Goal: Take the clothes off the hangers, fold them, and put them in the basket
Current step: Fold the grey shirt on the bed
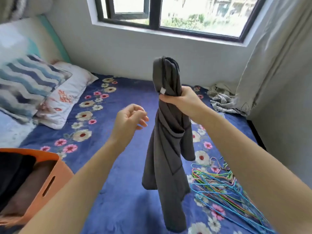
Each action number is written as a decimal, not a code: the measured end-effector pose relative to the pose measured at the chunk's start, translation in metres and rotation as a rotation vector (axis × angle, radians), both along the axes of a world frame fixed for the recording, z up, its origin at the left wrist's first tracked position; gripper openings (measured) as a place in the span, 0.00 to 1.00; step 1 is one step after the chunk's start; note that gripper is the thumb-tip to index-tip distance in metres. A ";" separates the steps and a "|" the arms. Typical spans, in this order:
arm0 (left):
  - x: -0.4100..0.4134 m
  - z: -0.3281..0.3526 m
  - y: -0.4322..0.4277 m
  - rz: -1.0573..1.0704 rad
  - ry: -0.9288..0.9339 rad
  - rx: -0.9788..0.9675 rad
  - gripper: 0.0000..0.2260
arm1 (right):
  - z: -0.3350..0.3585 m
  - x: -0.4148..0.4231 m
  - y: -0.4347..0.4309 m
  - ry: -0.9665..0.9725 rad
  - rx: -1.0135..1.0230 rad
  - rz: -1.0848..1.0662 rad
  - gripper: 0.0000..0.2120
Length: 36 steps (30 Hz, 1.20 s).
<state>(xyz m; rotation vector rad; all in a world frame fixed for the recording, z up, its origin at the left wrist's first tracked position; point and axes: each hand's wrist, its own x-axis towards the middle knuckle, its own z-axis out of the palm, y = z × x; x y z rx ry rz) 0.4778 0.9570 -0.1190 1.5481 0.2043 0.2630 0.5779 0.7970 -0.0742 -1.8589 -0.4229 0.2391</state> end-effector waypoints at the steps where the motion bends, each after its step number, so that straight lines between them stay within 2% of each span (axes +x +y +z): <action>1: -0.005 -0.007 0.000 -0.105 0.060 0.023 0.09 | 0.007 -0.003 0.005 0.004 0.022 -0.050 0.05; 4: -0.018 -0.020 -0.001 -0.358 0.253 0.232 0.26 | 0.024 -0.016 0.020 0.003 0.079 -0.156 0.04; 6: -0.023 -0.027 -0.006 -0.378 0.295 0.353 0.28 | 0.031 -0.027 0.027 -0.002 0.107 -0.212 0.03; 8: -0.027 -0.032 -0.012 -0.287 0.224 0.381 0.25 | 0.035 -0.035 0.029 -0.018 0.132 -0.258 0.04; 12: -0.030 -0.041 -0.013 -0.127 0.020 0.236 0.13 | 0.035 -0.040 0.018 -0.009 0.177 -0.333 0.04; 17: -0.021 -0.032 0.012 0.086 -0.140 0.178 0.14 | 0.032 -0.040 -0.014 0.093 0.260 -0.330 0.06; 19: -0.014 -0.016 0.033 0.209 -0.200 0.240 0.15 | 0.028 -0.040 -0.031 0.166 0.286 -0.306 0.06; 23: -0.006 0.027 0.074 0.337 -0.294 0.489 0.13 | 0.020 -0.046 -0.072 0.203 0.125 -0.160 0.08; 26: -0.002 0.058 0.103 0.173 -0.308 0.570 0.13 | 0.025 -0.051 -0.103 0.286 0.028 -0.034 0.15; 28: 0.001 0.075 0.113 -0.060 -0.257 0.534 0.17 | 0.029 -0.048 -0.119 0.324 -0.017 0.031 0.26; 30: 0.007 0.088 0.113 -0.268 -0.168 0.500 0.16 | 0.031 -0.040 -0.127 0.349 0.007 0.030 0.34; 34: 0.033 0.096 0.129 -0.545 0.155 0.557 0.10 | 0.028 -0.017 -0.133 0.314 0.073 -0.049 0.32; 36: 0.052 0.089 0.138 -0.577 0.347 0.782 0.11 | 0.018 0.000 -0.136 0.283 -0.041 -0.099 0.20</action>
